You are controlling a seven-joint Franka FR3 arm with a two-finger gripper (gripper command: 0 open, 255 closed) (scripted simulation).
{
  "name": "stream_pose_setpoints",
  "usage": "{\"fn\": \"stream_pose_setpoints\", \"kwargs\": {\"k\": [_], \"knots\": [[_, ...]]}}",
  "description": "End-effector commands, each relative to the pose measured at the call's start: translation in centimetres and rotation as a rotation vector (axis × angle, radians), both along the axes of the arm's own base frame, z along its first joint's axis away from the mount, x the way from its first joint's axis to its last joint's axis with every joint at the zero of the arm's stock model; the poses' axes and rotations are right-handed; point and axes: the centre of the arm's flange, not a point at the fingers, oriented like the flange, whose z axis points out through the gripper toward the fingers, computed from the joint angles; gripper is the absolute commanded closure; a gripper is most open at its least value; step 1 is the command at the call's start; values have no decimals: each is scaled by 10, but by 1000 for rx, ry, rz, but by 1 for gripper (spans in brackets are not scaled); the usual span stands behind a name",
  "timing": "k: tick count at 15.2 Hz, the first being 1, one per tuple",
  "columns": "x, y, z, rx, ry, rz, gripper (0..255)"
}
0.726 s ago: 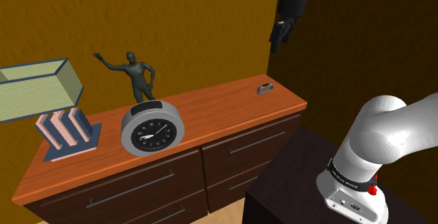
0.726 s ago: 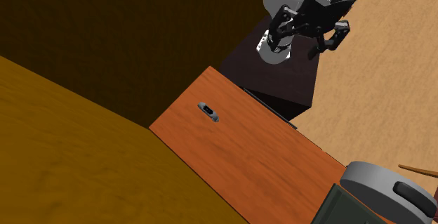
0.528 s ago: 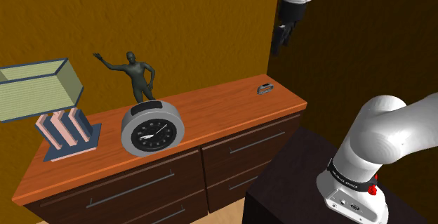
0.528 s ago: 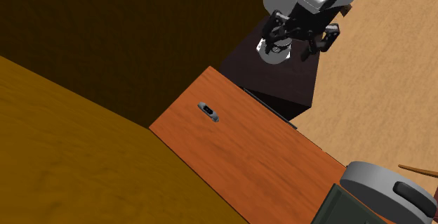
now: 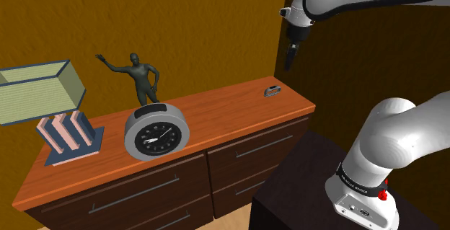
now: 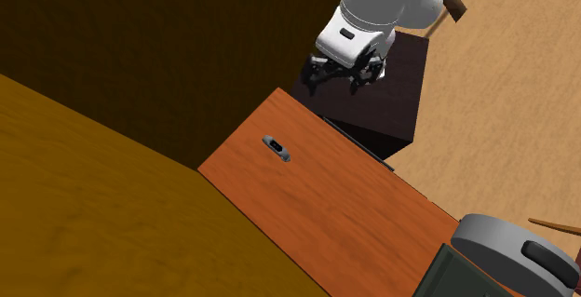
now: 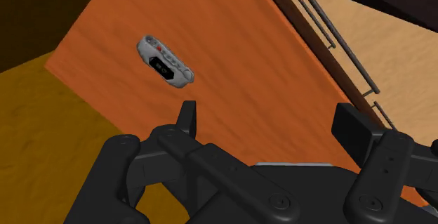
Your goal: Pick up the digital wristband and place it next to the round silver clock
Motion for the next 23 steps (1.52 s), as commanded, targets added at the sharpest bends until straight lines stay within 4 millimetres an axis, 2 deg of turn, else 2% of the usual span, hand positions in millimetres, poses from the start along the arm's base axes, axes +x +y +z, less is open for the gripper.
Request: {"fn": "stream_pose_setpoints", "kwargs": {"k": [1, 9, 17, 23], "knots": [[14, -5, -20, -8, 25, 112, 0], [62, -60, -99, -37, 82, 416, 0], [120, -100, -180, -67, 139, 718, 0], [122, -102, -211, -67, 139, 718, 0]]}}
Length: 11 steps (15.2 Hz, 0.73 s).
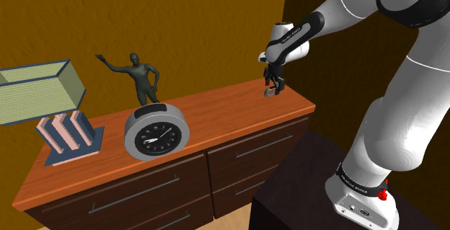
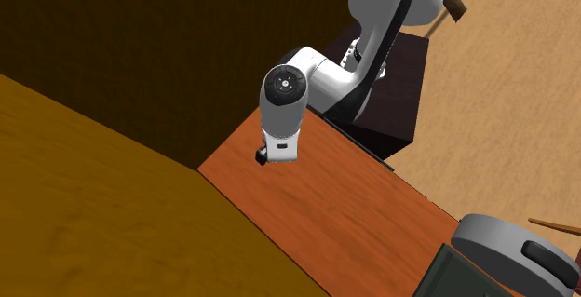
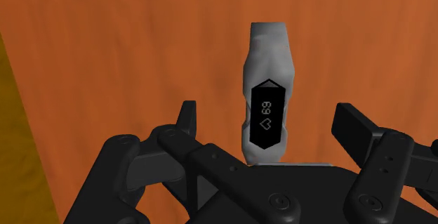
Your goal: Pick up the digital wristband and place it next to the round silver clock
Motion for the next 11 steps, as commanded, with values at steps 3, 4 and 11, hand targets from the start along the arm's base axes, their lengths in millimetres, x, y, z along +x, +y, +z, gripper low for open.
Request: {"fn": "stream_pose_setpoints", "kwargs": {"k": [3, 4, 11], "knots": [[1, -2, -14, 0, 0, 1, 0], [1, -2, -14, 0, 0, 1, 0], [1, -2, -14, 0, 0, 1, 255]]}}
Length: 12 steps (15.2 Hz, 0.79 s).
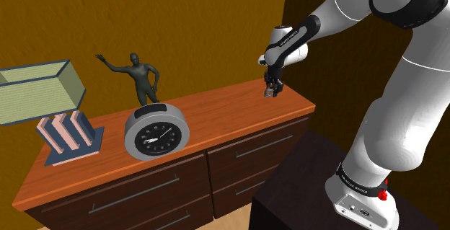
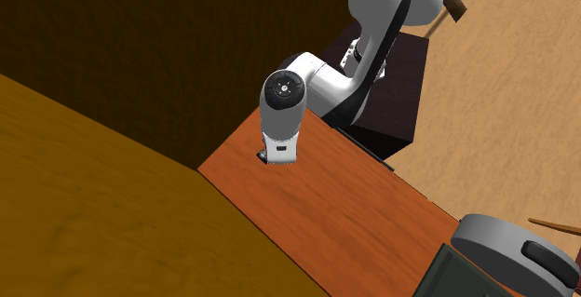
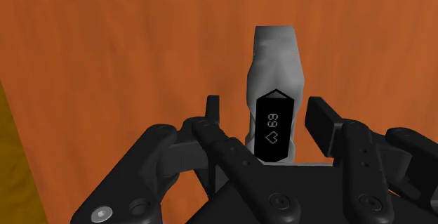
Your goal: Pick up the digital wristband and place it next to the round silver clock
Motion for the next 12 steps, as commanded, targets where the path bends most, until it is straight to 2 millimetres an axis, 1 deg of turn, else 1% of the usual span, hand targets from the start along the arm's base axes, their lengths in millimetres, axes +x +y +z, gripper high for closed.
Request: {"fn": "stream_pose_setpoints", "kwargs": {"k": [1, 9, 12], "knots": [[0, 0, 0, 0, 0, 0, 255], [0, 0, 0, 0, 0, 0, 255], [0, 0, 16, 0, 0, 0, 255]]}}
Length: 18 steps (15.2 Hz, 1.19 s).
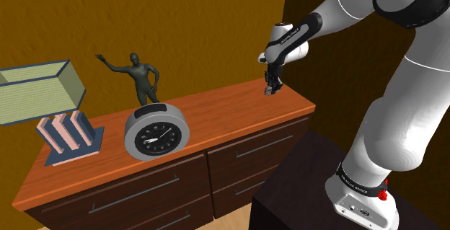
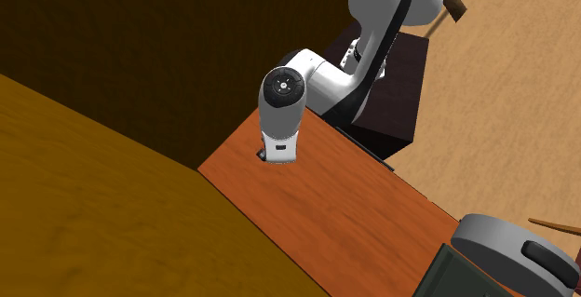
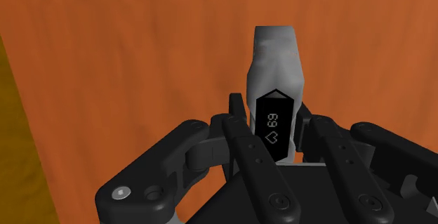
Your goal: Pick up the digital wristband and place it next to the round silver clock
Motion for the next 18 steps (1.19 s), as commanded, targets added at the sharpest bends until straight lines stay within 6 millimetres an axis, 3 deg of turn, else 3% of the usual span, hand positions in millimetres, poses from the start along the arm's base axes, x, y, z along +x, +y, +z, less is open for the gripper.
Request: {"fn": "stream_pose_setpoints", "kwargs": {"k": [1, 18], "knots": [[-1, 1, 11, 0, 0, 0, 255], [-1, 1, 100, 0, 0, 0, 255]]}}
